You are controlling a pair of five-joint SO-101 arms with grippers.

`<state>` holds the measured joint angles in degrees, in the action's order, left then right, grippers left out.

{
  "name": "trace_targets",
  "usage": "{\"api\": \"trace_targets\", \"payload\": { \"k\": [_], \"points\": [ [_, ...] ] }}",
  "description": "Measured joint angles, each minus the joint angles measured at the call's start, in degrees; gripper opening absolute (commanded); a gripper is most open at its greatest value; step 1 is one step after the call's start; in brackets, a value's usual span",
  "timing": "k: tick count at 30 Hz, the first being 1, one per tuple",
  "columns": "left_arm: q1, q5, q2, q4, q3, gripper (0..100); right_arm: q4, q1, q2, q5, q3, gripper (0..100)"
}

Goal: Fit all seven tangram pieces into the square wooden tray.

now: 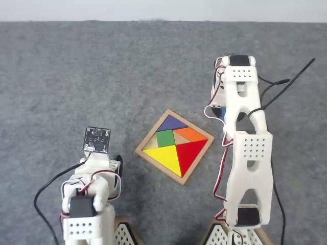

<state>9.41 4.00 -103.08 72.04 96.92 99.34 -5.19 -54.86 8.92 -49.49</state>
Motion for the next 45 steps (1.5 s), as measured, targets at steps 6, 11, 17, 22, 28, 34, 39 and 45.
{"api": "trace_targets", "payload": {
  "k": [6, 11, 17, 22, 28, 34, 39, 45],
  "points": [
    [0.0, 0.0, 0.0, 0.0, 0.0, 15, -1.14, 0.09, -2.64, 6.68, -0.35, 23.4],
    [0.0, 0.0, 0.0, 0.0, 0.0, 15, -1.14, 0.0, -3.08, 12.92, -0.79, 23.4],
    [0.0, 0.0, 0.0, 0.0, 0.0, 15, -1.05, 0.09, -3.16, 13.01, -0.97, 13.8],
    [0.0, 0.0, 0.0, 0.0, 0.0, 15, -0.79, 0.79, -3.08, 13.01, -0.97, 11.6],
    [0.0, 0.0, 0.0, 0.0, 0.0, 15, -0.7, 1.05, -3.08, 13.01, -1.05, 11.2],
    [0.0, 0.0, 0.0, 0.0, 0.0, 15, 1.23, 0.88, -3.16, 13.1, -5.89, 11.7],
    [0.0, 0.0, 0.0, 0.0, 0.0, 15, 1.23, 0.88, -0.97, 16.18, -6.95, 12.2],
    [0.0, 0.0, 0.0, 0.0, 0.0, 15, 1.23, 0.88, -0.97, 17.05, -7.38, 22.8]
  ]
}}
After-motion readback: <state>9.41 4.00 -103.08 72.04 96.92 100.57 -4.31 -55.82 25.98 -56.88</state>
